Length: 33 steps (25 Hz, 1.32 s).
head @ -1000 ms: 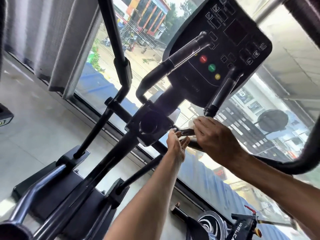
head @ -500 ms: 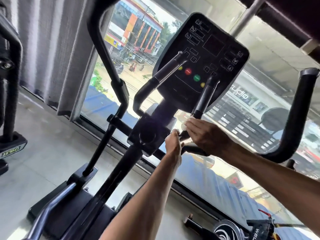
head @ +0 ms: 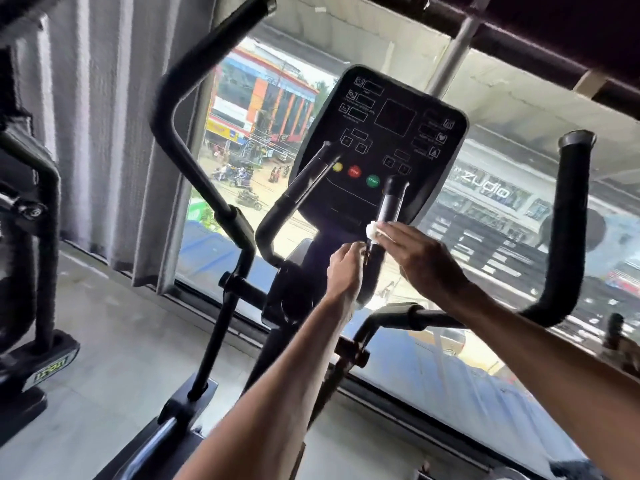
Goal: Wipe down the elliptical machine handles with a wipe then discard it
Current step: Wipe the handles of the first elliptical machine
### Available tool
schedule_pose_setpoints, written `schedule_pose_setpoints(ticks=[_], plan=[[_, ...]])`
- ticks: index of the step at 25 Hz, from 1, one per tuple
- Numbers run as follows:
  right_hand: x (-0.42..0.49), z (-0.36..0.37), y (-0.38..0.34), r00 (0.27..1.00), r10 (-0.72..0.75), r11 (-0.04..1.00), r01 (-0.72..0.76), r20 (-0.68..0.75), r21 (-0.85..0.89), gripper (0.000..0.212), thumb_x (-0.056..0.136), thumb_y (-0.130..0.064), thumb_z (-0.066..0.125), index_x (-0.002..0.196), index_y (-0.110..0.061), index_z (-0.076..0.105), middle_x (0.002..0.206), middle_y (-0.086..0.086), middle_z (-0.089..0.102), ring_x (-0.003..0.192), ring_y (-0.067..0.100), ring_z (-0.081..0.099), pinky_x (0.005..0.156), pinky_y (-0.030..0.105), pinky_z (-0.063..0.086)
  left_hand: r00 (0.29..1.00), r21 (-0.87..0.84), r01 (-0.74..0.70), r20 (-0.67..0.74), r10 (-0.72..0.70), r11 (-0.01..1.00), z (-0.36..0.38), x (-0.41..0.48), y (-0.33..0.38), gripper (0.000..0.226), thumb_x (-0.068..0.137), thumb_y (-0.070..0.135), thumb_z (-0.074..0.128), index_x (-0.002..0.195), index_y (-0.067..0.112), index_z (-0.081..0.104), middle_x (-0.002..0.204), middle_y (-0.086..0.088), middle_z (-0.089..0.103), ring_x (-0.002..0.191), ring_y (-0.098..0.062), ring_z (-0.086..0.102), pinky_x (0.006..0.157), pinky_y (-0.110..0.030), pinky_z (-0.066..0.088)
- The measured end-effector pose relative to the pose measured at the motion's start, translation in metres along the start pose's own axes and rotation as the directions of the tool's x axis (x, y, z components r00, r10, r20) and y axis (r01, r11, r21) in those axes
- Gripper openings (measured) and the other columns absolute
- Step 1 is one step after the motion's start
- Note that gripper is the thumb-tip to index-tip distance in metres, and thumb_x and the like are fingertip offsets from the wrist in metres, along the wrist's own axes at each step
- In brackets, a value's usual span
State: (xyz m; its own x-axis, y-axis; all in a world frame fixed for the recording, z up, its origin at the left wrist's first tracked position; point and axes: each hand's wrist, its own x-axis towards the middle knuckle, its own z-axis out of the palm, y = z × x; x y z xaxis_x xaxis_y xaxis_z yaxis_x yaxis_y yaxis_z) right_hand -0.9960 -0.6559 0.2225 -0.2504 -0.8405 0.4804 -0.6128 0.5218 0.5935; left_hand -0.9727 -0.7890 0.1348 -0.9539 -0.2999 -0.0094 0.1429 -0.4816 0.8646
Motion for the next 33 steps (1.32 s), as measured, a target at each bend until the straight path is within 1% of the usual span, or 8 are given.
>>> schedule_pose_setpoints(ticks=[7,12,14,17,20,23,28,33], plan=[[0.028,0.015,0.015,0.966,0.222,0.973,-0.211,-0.130,0.096,0.049,0.093,-0.004,0.035,0.135,0.000,0.060,0.142,0.016,0.058,0.131,0.032,0.054,0.109,0.038,0.045,0.992,0.186,-0.127,0.052,0.119,0.974,0.022,0.016,0.042,0.038,0.077,0.039,0.052,0.104,0.025,0.075,0.105,0.005,0.075,0.102,-0.014,0.069,0.090,-0.034,0.053],[0.064,0.026,0.034,0.999,0.037,0.997,-0.035,0.017,-0.072,0.030,0.095,-0.011,0.045,0.111,-0.012,0.071,0.115,0.002,0.067,0.115,0.024,0.054,0.088,0.038,0.056,0.985,0.222,-0.143,0.127,0.117,0.965,0.027,0.024,0.059,0.025,0.089,0.014,0.046,0.076,0.023,0.065,0.079,0.002,0.065,0.066,-0.009,0.059,0.058,-0.023,0.045],[0.069,0.022,0.041,0.986,0.156,0.988,-0.155,-0.060,0.017,0.034,0.095,-0.012,0.046,0.117,-0.018,0.071,0.118,-0.004,0.067,0.112,0.019,0.052,0.081,0.035,0.057,0.986,0.263,-0.125,0.137,0.092,0.957,0.025,0.028,0.061,0.026,0.087,0.008,0.045,0.083,0.018,0.069,0.077,0.002,0.064,0.066,-0.010,0.058,0.059,-0.024,0.046],[0.063,0.023,0.050,0.828,0.500,0.856,-0.429,-0.253,0.288,0.040,0.088,0.000,0.056,0.121,-0.015,0.073,0.118,0.001,0.073,0.103,0.023,0.063,0.083,0.031,0.056,0.985,0.310,-0.120,0.156,0.074,0.943,0.024,0.036,0.066,0.024,0.091,0.014,0.050,0.098,0.018,0.073,0.090,0.000,0.070,0.083,-0.018,0.063,0.078,-0.035,0.053],[0.060,0.037,0.063,0.685,0.702,0.660,-0.520,-0.196,0.542,0.037,0.084,0.006,0.060,0.111,-0.012,0.077,0.109,0.006,0.076,0.100,0.024,0.072,0.088,0.030,0.056,0.981,0.363,-0.170,0.148,0.123,0.916,0.029,0.046,0.071,0.017,0.091,0.022,0.056,0.087,0.024,0.072,0.083,0.006,0.069,0.083,-0.018,0.064,0.087,-0.041,0.054],[0.075,0.039,0.076,0.725,0.687,0.512,-0.528,0.046,0.678,0.040,0.086,0.008,0.054,0.105,-0.015,0.079,0.106,0.003,0.077,0.101,0.018,0.072,0.094,0.035,0.056,0.976,0.409,-0.204,0.159,0.150,0.890,0.036,0.054,0.079,0.018,0.078,0.031,0.056,0.084,0.027,0.072,0.075,0.012,0.067,0.078,-0.015,0.062,0.087,-0.041,0.053],[0.075,0.026,0.094,0.865,0.500,0.636,-0.398,0.040,0.660,0.041,0.087,0.010,0.055,0.106,-0.018,0.079,0.102,0.004,0.078,0.092,0.016,0.072,0.088,0.033,0.058,0.977,0.412,-0.199,0.154,0.147,0.889,0.044,0.056,0.081,0.019,0.088,0.024,0.055,0.101,0.022,0.068,0.083,0.007,0.064,0.078,-0.014,0.058,0.067,-0.031,0.045],[0.059,0.045,0.064,0.612,0.789,0.353,-0.519,0.050,0.779,0.033,0.092,0.002,0.057,0.113,-0.016,0.076,0.109,0.003,0.076,0.097,0.015,0.073,0.089,0.029,0.057,0.985,0.358,-0.154,0.125,0.116,0.921,0.043,0.055,0.080,0.020,0.095,0.018,0.054,0.107,0.015,0.071,0.081,0.003,0.064,0.073,-0.015,0.057,0.069,-0.030,0.047]])
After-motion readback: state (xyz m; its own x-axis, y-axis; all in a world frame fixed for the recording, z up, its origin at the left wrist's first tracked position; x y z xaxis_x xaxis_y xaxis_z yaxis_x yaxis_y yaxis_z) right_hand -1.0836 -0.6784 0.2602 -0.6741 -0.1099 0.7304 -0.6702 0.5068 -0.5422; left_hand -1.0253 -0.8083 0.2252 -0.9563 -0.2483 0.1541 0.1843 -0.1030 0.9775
